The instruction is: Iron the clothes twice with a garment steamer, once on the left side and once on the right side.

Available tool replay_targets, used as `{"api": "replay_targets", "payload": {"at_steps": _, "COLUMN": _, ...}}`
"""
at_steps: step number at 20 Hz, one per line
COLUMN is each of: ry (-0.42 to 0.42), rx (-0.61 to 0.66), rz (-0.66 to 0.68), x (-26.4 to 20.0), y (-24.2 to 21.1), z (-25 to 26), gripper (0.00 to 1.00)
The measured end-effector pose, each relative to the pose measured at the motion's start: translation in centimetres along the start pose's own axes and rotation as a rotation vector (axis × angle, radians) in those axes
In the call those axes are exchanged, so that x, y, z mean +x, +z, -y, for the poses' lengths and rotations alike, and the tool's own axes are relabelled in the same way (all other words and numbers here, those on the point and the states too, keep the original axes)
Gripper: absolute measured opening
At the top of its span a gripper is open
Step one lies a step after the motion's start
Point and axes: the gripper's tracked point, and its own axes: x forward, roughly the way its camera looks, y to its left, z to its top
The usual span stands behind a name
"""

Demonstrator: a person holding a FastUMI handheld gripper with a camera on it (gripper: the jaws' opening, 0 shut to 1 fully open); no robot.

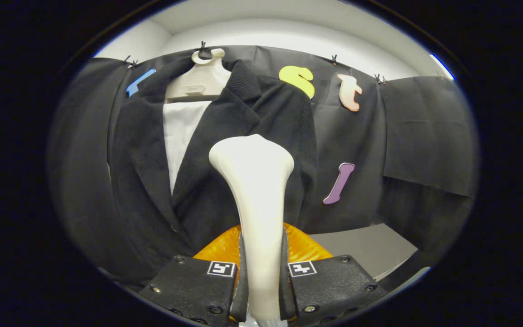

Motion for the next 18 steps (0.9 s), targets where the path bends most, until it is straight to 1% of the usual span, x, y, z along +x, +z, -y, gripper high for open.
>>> {"api": "replay_targets", "payload": {"at_steps": 11, "ry": 0.011, "rx": -0.015, "rz": -0.089, "x": 0.1, "y": -7.5, "z": -0.4, "gripper": 0.3}}
{"api": "replay_targets", "payload": {"at_steps": 18, "ry": 0.014, "rx": -0.021, "rz": -0.144, "x": 0.2, "y": -11.4, "z": -0.6, "gripper": 0.3}}
